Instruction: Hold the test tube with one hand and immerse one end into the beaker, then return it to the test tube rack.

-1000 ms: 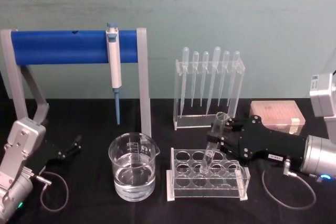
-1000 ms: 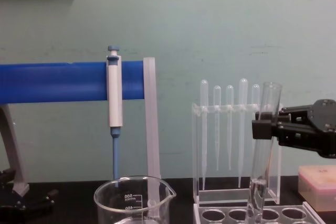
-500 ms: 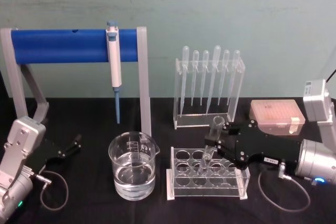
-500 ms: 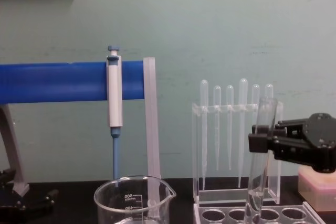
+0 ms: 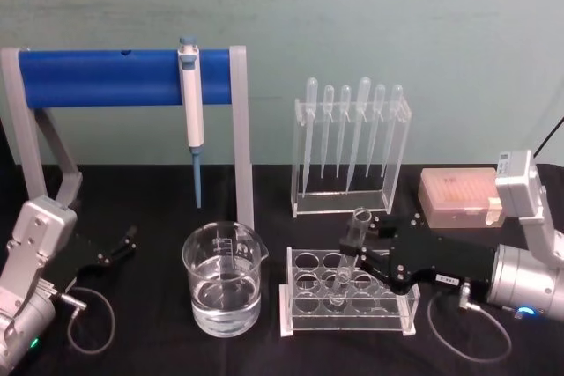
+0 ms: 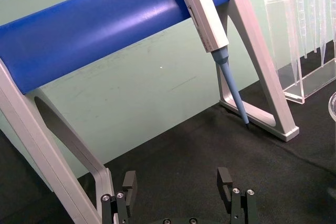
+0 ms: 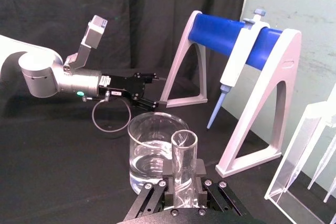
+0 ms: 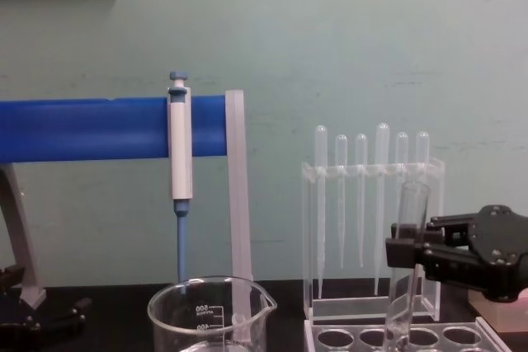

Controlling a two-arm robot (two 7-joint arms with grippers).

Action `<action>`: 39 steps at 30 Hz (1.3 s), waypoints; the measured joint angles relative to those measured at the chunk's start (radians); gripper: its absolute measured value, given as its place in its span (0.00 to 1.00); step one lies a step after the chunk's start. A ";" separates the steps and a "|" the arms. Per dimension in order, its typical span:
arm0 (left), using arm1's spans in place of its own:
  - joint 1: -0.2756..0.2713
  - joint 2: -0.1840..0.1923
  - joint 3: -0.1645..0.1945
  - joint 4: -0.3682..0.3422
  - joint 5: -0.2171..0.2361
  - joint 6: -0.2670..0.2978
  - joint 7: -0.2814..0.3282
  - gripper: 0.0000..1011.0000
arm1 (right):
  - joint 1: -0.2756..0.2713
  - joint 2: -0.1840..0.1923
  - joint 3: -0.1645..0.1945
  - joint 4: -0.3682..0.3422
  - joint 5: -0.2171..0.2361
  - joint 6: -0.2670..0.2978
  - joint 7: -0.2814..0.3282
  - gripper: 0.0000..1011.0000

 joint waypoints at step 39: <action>0.000 0.000 0.000 0.000 0.000 0.000 0.000 0.99 | 0.000 -0.029 -0.014 0.052 -0.029 -0.015 0.009 0.22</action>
